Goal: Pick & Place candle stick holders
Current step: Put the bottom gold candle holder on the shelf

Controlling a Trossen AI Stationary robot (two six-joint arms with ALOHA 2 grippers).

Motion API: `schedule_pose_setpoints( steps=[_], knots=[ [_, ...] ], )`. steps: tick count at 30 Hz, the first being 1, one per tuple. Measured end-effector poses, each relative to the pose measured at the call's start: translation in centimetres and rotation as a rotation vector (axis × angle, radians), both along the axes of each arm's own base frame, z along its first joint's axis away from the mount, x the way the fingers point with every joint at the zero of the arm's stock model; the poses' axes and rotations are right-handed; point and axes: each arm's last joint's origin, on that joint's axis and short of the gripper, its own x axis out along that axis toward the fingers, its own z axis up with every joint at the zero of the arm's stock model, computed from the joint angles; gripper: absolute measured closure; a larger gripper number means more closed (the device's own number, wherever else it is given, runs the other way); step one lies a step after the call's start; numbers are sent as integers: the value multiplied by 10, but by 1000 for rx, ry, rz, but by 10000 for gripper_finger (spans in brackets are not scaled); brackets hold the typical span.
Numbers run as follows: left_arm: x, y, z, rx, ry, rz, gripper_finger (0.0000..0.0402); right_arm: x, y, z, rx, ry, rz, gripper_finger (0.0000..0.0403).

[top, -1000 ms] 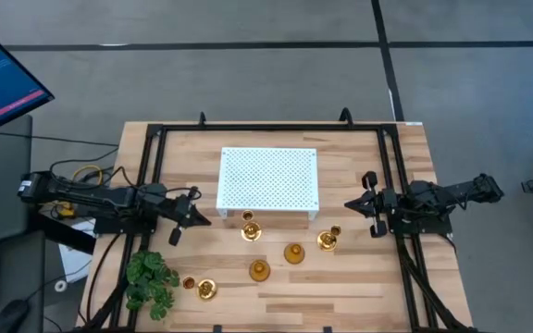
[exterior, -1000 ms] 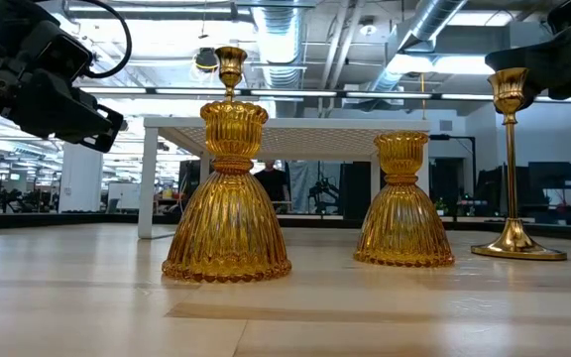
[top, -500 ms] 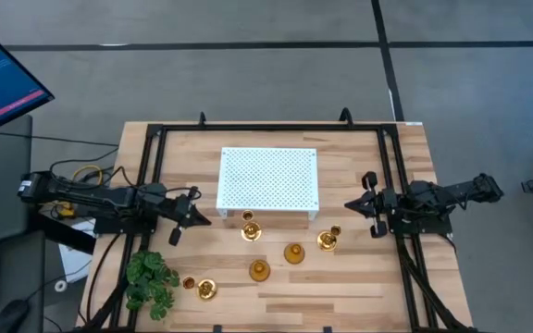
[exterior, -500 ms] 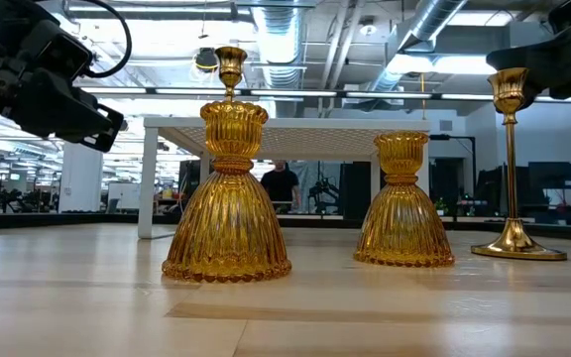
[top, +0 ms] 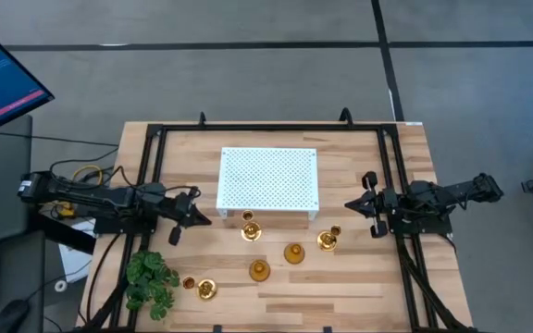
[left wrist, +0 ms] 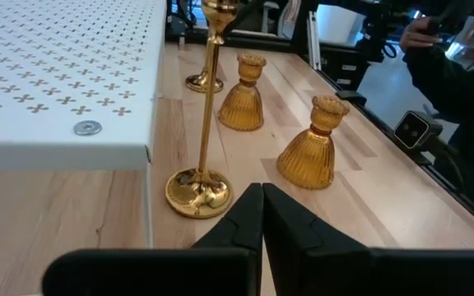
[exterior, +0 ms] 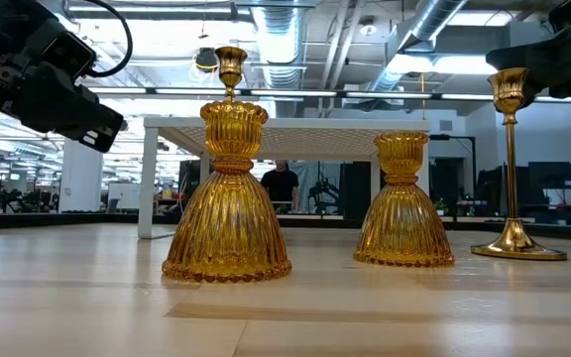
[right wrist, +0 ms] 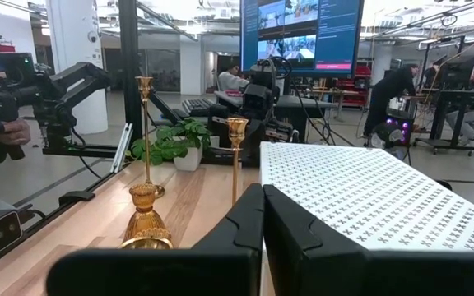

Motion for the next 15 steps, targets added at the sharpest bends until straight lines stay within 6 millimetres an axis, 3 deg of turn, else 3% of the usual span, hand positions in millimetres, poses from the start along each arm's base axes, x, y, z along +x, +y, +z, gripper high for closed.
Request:
schedule_pose_setpoints(
  steps=[9,15],
  knots=[
    [-5,-11,1,-33,-9,-373,394,0,0,0,-7,0,-2,403],
    [-9,-22,1,36,-52,-549,394,0,0,0,-7,0,-2,403]
  ],
)
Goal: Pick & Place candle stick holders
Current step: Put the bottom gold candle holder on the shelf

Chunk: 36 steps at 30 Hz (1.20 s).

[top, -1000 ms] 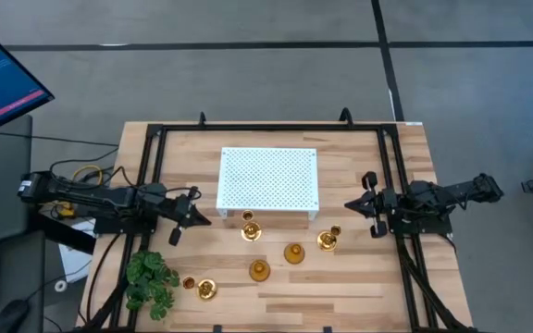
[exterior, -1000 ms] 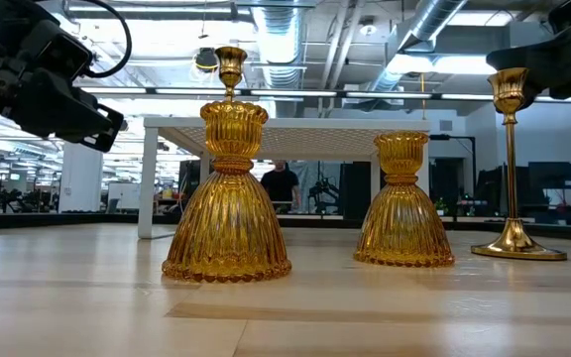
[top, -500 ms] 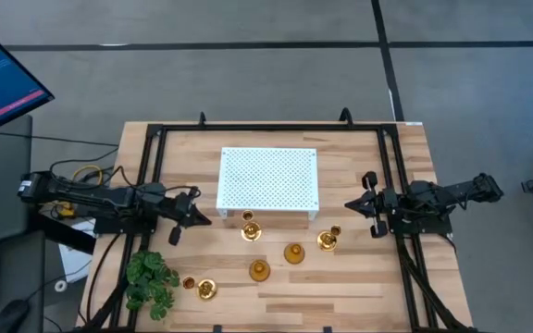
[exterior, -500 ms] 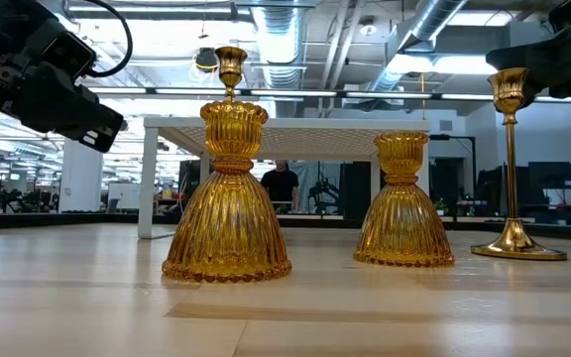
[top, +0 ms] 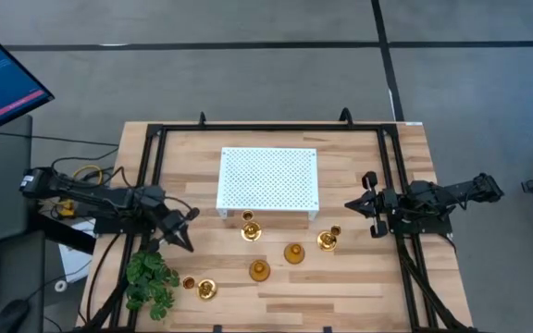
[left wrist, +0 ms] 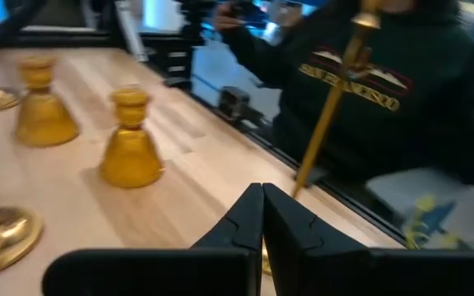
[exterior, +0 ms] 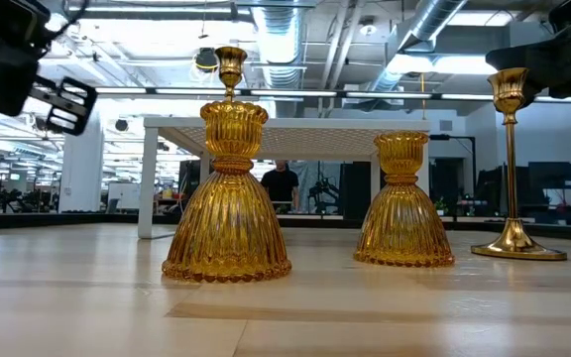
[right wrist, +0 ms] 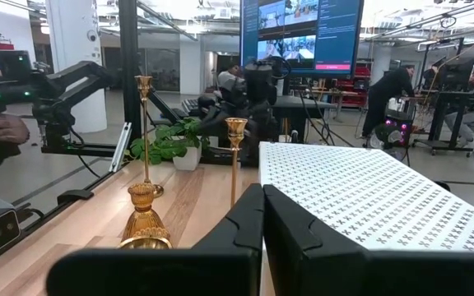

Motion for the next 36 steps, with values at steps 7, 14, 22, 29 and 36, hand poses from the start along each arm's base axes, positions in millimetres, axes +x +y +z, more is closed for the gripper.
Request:
schedule_pose_setpoints(
  steps=[7,14,22,29,36],
  knots=[
    [-4,-10,0,101,-119,-96,394,0,0,0,0,0,0,403],
    [-1,-10,4,121,-175,4,386,0,0,0,3,0,1,403],
    [6,-11,5,78,-153,17,323,0,0,0,3,0,0,403],
    [17,-15,4,49,-150,17,266,0,0,0,3,0,1,403],
    [21,-31,2,31,-179,-99,245,0,0,-1,1,7,0,403]
  ],
)
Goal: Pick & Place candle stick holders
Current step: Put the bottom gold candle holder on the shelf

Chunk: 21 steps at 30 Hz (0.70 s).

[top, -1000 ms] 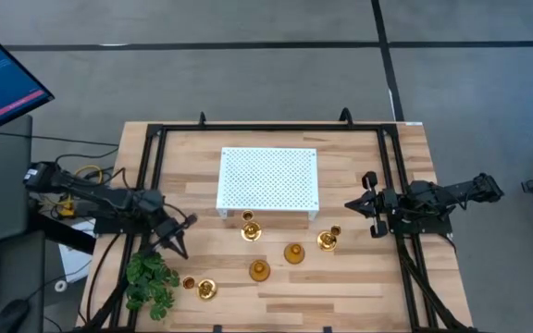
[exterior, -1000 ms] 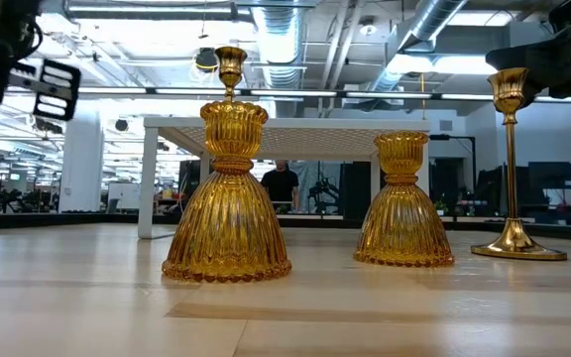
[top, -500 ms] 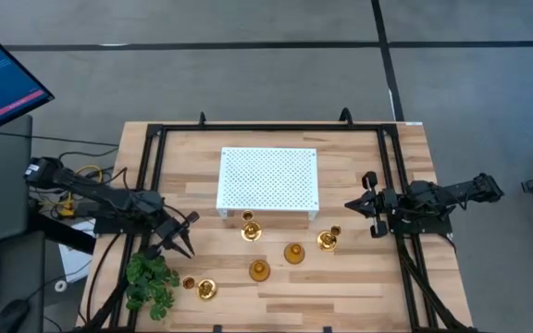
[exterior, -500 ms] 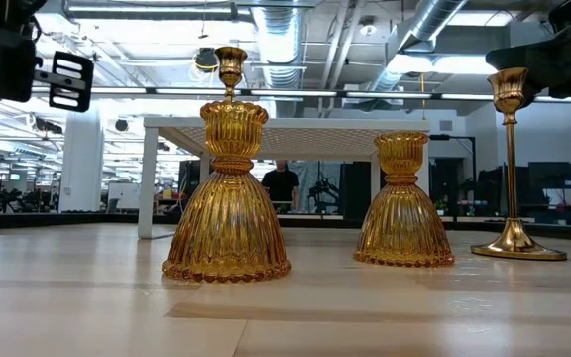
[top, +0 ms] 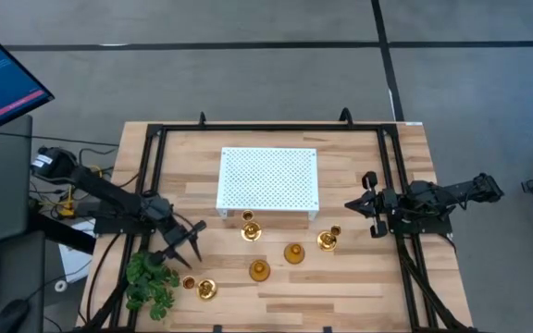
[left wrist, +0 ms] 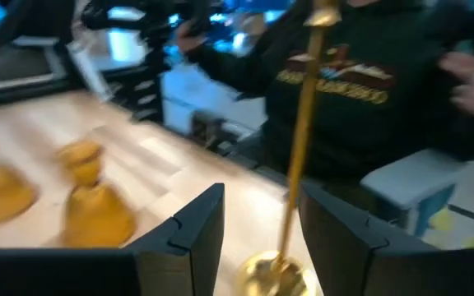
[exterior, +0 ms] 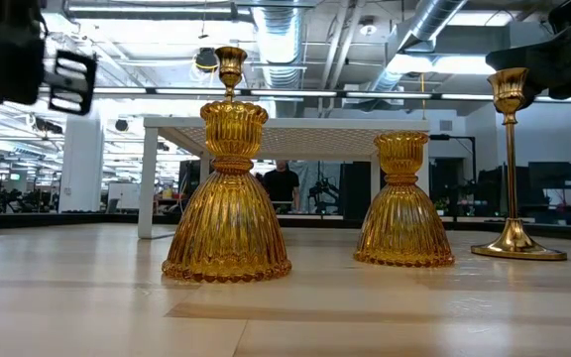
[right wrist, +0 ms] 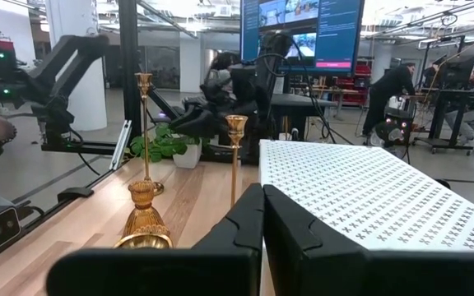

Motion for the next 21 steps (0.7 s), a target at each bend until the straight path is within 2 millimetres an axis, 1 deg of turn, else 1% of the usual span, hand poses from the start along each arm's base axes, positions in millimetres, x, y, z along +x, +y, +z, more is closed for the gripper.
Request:
schedule_pose_setpoints(
  steps=[5,11,15,21],
  knots=[
    [0,-10,-2,-6,-13,-60,248,0,0,0,0,0,0,403],
    [1,-16,1,-30,-56,-33,248,0,0,0,8,1,1,403],
    [8,-22,5,-26,-45,-40,245,0,0,0,8,0,1,403],
    [25,-35,9,-10,-15,-55,247,0,0,0,8,1,1,403]
  ],
)
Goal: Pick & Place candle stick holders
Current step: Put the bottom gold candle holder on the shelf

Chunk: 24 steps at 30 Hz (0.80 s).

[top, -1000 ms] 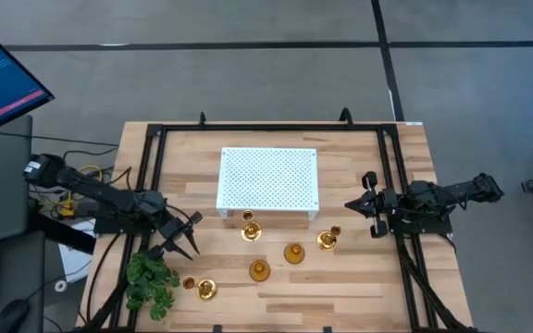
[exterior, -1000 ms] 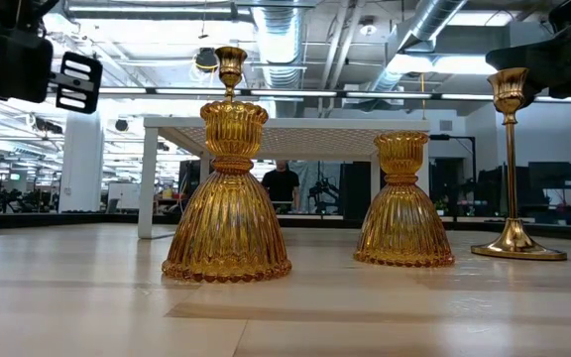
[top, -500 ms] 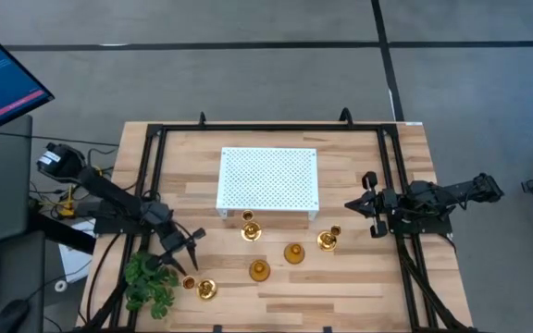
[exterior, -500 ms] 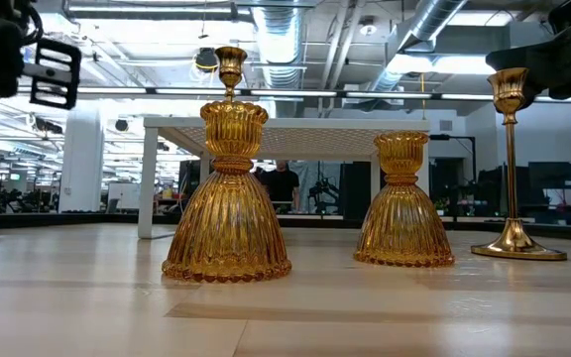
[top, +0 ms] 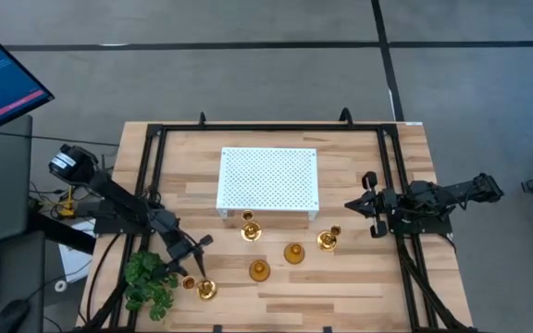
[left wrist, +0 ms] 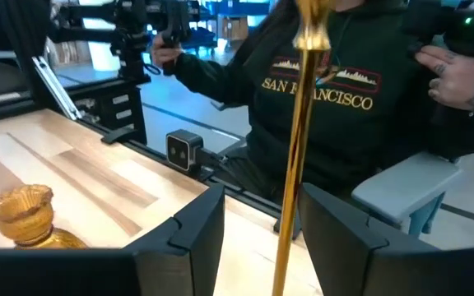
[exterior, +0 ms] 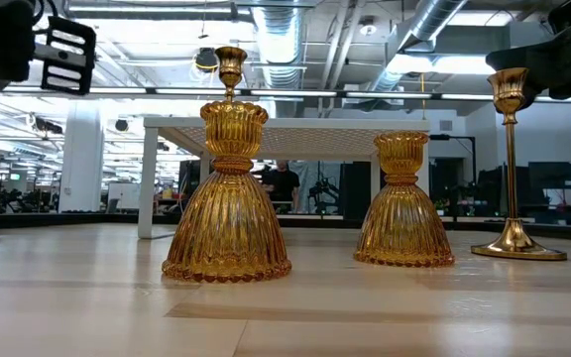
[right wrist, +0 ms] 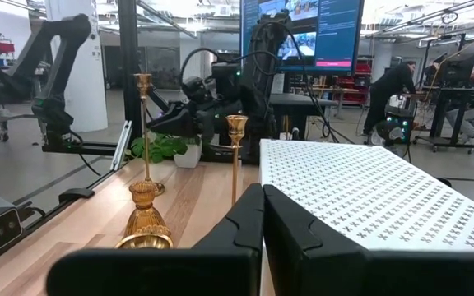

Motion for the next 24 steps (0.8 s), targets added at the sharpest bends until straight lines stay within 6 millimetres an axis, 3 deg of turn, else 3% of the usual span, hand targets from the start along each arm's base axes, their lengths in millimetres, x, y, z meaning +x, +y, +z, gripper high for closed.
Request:
schedule_pose_setpoints(
  steps=[11,20,24],
  knots=[
    [14,-24,-1,27,46,-69,247,0,0,-2,-6,24,0,403],
    [15,-25,-2,31,52,-69,250,0,0,-2,-6,23,0,403],
    [15,-25,-2,31,52,-69,274,0,0,-2,-6,23,0,403]
  ],
)
